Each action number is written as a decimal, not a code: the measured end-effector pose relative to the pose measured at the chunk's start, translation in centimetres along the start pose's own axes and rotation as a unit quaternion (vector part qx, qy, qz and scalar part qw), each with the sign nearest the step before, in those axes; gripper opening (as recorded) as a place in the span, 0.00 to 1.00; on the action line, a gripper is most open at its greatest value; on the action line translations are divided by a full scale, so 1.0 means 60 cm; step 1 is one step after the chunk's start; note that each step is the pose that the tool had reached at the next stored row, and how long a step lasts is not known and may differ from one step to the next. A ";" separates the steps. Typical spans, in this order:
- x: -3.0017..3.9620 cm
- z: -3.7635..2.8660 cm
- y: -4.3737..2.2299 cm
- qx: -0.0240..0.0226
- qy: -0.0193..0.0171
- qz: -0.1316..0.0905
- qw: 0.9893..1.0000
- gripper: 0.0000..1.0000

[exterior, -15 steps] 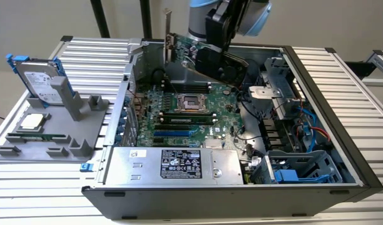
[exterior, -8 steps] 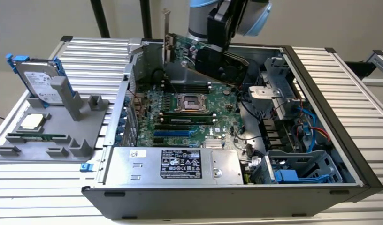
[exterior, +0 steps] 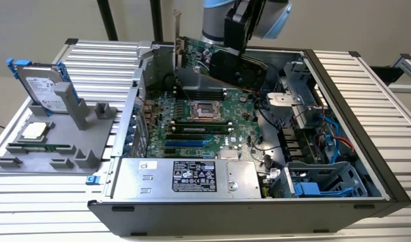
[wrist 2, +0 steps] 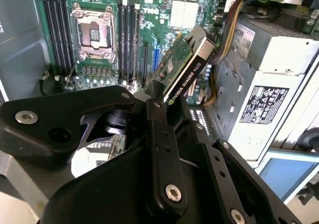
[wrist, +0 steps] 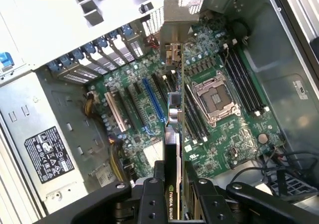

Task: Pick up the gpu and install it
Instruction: 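Insert the gpu into the slot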

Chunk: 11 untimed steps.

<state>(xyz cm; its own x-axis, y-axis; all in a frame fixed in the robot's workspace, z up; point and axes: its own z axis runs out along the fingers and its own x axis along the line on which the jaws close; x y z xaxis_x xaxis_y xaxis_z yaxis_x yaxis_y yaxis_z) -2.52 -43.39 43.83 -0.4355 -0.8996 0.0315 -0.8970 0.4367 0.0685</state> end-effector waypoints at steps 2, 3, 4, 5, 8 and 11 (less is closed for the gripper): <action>0.000 0.000 0.000 0.000 0.000 -0.006 1.000 0.00; 0.000 -0.001 0.000 0.000 0.001 -0.009 1.000 0.00; 0.000 -0.001 0.000 0.000 0.001 -0.012 1.000 0.00; 0.000 -0.001 0.000 0.000 0.001 -0.015 1.000 0.00; 0.000 -0.002 0.000 0.001 0.002 -0.023 1.000 0.00; 0.000 -0.002 0.000 0.001 0.002 -0.032 0.999 0.00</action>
<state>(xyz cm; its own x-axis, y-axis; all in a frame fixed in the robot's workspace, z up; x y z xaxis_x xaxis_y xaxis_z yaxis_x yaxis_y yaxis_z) -2.52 -43.39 43.96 -0.3763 -0.9260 0.0315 -0.9234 0.3776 0.0685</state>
